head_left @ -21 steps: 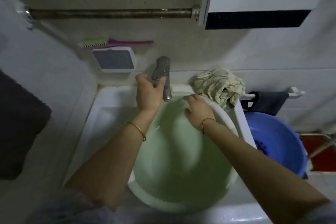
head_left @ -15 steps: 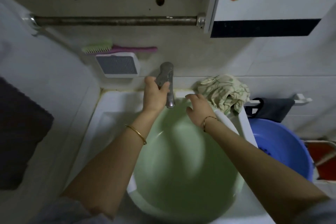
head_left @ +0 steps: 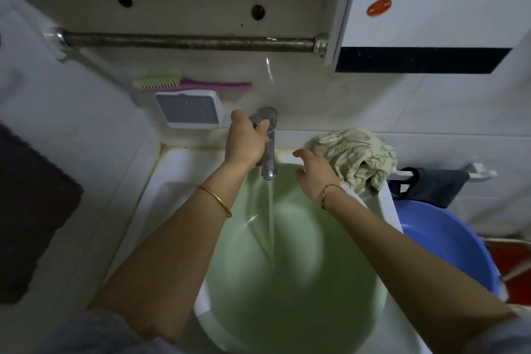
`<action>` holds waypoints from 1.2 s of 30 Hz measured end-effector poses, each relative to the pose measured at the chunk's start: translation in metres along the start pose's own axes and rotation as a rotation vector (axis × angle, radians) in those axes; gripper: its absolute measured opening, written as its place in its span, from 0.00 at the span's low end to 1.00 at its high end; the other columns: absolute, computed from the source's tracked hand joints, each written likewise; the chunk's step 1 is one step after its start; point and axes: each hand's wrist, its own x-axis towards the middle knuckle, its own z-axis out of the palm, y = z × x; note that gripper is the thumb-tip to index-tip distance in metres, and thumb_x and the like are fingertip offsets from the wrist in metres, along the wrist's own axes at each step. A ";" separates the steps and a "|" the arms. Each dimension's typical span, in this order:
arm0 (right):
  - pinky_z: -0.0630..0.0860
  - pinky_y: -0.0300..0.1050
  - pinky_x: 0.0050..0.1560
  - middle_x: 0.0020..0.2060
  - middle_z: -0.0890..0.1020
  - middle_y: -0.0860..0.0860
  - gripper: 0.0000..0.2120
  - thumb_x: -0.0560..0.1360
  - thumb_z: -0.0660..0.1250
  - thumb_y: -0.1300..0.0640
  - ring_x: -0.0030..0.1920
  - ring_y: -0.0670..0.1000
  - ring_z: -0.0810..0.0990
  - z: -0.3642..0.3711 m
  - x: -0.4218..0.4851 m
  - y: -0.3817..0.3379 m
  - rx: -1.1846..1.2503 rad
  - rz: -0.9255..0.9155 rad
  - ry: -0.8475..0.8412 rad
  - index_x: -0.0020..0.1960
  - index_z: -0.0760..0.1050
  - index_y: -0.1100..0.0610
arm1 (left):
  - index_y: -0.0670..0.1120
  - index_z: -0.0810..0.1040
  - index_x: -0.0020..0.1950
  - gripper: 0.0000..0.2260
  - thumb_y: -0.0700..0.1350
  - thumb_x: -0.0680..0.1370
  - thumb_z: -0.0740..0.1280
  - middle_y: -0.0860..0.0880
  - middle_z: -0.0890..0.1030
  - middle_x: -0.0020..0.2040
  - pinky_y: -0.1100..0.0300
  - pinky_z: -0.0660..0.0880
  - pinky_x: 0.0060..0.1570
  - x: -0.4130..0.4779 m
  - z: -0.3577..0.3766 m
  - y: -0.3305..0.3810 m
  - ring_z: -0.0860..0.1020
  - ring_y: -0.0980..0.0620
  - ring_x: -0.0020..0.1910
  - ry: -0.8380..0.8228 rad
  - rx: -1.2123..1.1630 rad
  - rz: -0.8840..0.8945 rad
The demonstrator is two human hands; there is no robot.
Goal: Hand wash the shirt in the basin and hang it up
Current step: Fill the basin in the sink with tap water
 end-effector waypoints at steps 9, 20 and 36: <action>0.66 0.47 0.64 0.67 0.67 0.57 0.21 0.77 0.58 0.64 0.66 0.58 0.68 0.002 -0.007 -0.001 -0.011 -0.007 -0.005 0.70 0.66 0.58 | 0.40 0.64 0.55 0.10 0.46 0.81 0.60 0.51 0.75 0.36 0.63 0.67 0.35 -0.001 0.002 0.002 0.73 0.56 0.34 0.022 0.040 0.000; 0.68 0.45 0.62 0.66 0.68 0.57 0.21 0.77 0.59 0.64 0.64 0.58 0.70 0.001 -0.015 0.002 -0.027 -0.013 -0.001 0.69 0.67 0.58 | 0.38 0.65 0.60 0.16 0.46 0.79 0.64 0.44 0.78 0.46 0.56 0.72 0.44 0.001 0.007 -0.006 0.78 0.46 0.44 0.033 -0.030 0.011; 0.71 0.64 0.58 0.51 0.78 0.63 0.12 0.64 0.67 0.69 0.56 0.64 0.77 0.030 -0.058 0.049 -0.593 -0.014 0.305 0.48 0.78 0.63 | 0.44 0.65 0.69 0.20 0.47 0.77 0.61 0.42 0.68 0.67 0.49 0.64 0.62 -0.098 -0.007 -0.147 0.65 0.41 0.66 0.081 0.746 -0.170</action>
